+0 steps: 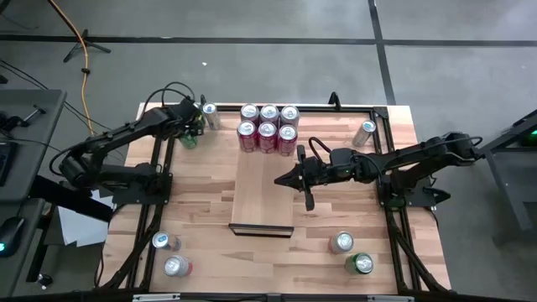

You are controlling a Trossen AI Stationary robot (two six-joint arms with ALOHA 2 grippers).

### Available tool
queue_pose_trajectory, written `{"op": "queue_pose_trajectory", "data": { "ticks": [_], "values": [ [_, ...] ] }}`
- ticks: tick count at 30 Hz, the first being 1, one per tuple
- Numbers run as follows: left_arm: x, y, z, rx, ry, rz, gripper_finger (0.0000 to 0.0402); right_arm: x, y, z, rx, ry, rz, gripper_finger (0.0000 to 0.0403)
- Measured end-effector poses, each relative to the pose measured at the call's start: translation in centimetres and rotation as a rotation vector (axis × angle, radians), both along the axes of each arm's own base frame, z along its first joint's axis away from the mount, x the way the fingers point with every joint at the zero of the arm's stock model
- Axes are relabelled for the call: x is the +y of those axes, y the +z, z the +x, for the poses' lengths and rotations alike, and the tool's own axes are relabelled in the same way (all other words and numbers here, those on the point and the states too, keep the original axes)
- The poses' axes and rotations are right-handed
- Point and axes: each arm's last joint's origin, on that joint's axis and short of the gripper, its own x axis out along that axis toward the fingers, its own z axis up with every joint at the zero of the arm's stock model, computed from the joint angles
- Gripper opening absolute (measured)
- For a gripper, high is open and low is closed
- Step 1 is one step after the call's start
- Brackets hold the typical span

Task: Place canned beverage on shelf
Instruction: Put the bottom left green soda can on the shelf

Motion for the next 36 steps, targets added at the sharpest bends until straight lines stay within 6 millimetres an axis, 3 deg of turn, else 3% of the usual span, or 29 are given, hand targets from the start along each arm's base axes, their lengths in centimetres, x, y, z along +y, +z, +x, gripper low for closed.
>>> {"op": "queue_pose_trajectory", "data": {
  "ticks": [8, 16, 26, 36],
  "values": [
    [0.3, -0.6, 0.3, 0.009, 0.022, -0.021, 0.0303, 0.0, 0.0, 0.0, 0.001, 0.001, 0.004, 0.0],
    [0.5, -0.5, 0.4, -0.006, 0.021, -0.005, 0.0207, 0.0, 0.0, 0.0, 0.0, 0.001, 0.004, 0.0],
    [-0.6, 0.8, -0.2, -0.068, -0.085, -0.021, 0.0206, 0.0, 0.0, 0.0, 0.0, 0.001, -0.001, 0.0],
    [-4.0, 3.9, -1.5, -0.177, -0.197, 0.101, 0.0206, -0.7, 0.0, 0.1, 0.004, -0.024, 0.027, 0.0]
  ]
}}
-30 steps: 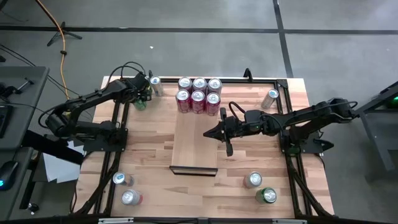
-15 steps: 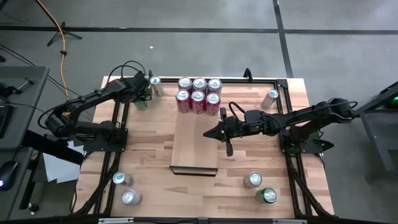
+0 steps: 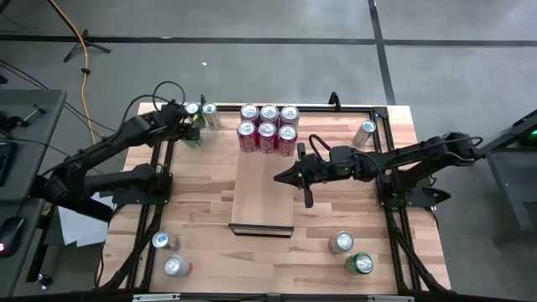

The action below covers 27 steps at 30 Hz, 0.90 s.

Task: Place canned beverage on shelf
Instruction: Put the bottom left green soda can on the shelf

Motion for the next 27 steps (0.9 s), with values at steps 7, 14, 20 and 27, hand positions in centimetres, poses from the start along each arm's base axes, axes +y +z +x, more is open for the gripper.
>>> {"op": "queue_pose_trajectory", "data": {
  "ticks": [7, 14, 20, 27],
  "values": [
    [-2.1, 1.4, -1.0, -0.069, -0.058, 0.078, 0.0206, -0.3, 0.0, 0.0, 0.006, -0.013, 0.058, 0.0],
    [-4.6, 2.7, -1.1, -0.214, -0.392, 0.024, 0.0206, -0.3, 0.0, 0.0, 0.009, -0.015, 0.081, 0.0],
    [-6.9, 6.0, -1.0, -0.407, -0.689, -0.012, 0.0206, -0.3, 0.0, 0.0, 0.008, -0.014, 0.075, 0.0],
    [-9.4, 11.2, -1.2, -0.519, -1.057, 0.096, 0.0206, -0.3, 0.0, 0.0, 0.002, -0.011, 0.026, 0.0]
  ]
}}
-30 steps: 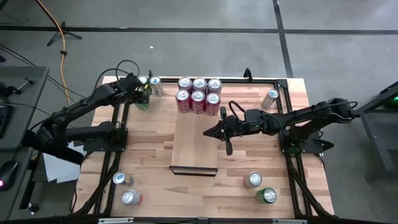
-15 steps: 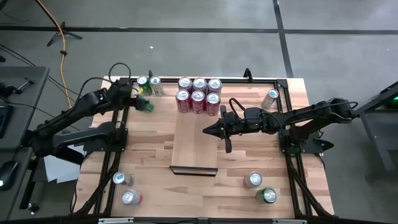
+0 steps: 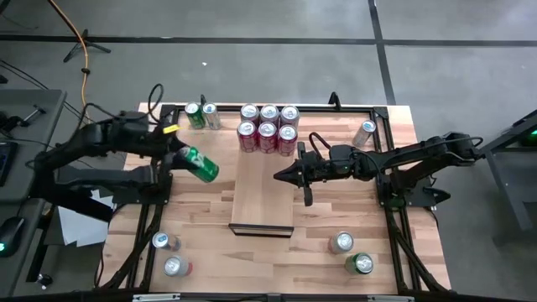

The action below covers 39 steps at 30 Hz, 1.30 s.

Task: Place canned beverage on shelf
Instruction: Put the bottom left green soda can on the shelf

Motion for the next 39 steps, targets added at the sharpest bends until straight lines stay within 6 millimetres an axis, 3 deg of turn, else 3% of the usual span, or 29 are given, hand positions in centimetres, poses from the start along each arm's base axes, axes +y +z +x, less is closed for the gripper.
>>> {"op": "queue_pose_trajectory", "data": {
  "ticks": [7, 15, 23, 34, 39],
  "values": [
    [-0.9, 3.0, 1.8, -0.021, -0.084, 0.143, 0.0206, 0.0, 0.0, 0.0, -0.002, 0.001, -0.016, 0.0],
    [-2.6, 3.5, 8.8, 0.118, -0.25, 0.27, 0.0206, 0.2, 0.0, 0.0, -0.007, 0.066, -0.013, 0.0],
    [-4.8, 2.7, 15.1, 0.296, -0.236, 0.487, 0.0206, 0.3, 0.6, -0.3, -0.046, 0.086, -0.025, 0.0],
    [-6.5, 1.0, 17.6, 0.381, -0.273, 0.565, 0.0206, 1.4, 4.8, -3.2, -0.259, 0.061, -0.003, 0.0],
    [-6.8, 0.3, 18.7, 0.389, -0.316, 0.598, 0.0206, 1.8, 6.7, -3.0, -0.201, 0.047, -0.071, 0.0]
  ]
}}
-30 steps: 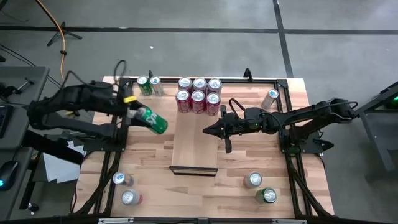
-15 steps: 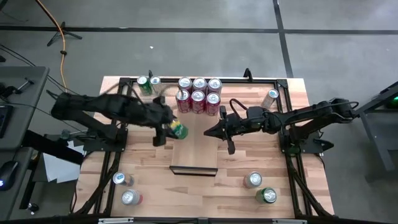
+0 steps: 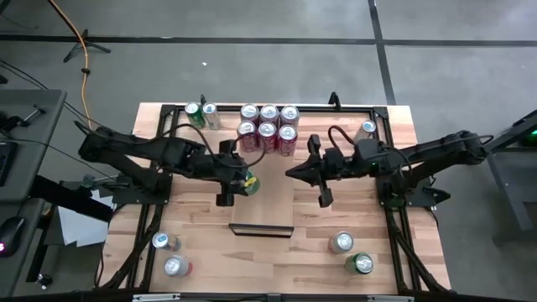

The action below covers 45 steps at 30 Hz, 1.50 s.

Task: Place canned beverage on shelf
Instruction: Put the bottom left green soda can on the shelf

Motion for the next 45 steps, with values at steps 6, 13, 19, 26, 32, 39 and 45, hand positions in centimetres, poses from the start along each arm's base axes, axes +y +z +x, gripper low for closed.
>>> {"op": "queue_pose_trajectory", "data": {
  "ticks": [6, 13, 19, 26, 32, 39, 45],
  "values": [
    [-0.3, -0.7, 1.2, -0.004, -0.015, 0.001, 0.0219, 0.0, 1.9, 0.0, 0.123, -0.007, -0.133, 0.0],
    [-0.5, -1.8, 2.2, 0.041, -0.048, 0.025, 0.0239, 0.0, 2.7, -0.2, 0.121, -0.012, -0.164, 0.0],
    [-0.6, -2.0, 2.5, 0.046, -0.058, 0.037, 0.0244, 0.0, 2.6, -0.2, 0.129, -0.011, -0.166, 0.0],
    [-0.5, -1.9, 2.5, 0.031, -0.046, 0.038, 0.0245, 0.0, 2.6, -0.2, 0.128, -0.011, -0.166, 0.0],
    [-0.5, -1.9, 2.5, 0.032, -0.058, 0.049, 0.0246, 0.0, 2.6, -0.2, 0.129, -0.011, -0.164, 0.0],
    [-0.5, -1.9, 2.6, 0.031, -0.056, 0.048, 0.0246, 0.0, 2.6, -0.2, 0.129, -0.01, -0.164, 0.0],
    [-0.5, -1.9, 2.6, 0.028, -0.038, 0.033, 0.0257, 0.0, 2.6, -0.2, 0.129, -0.01, -0.164, 0.0]
  ]
}}
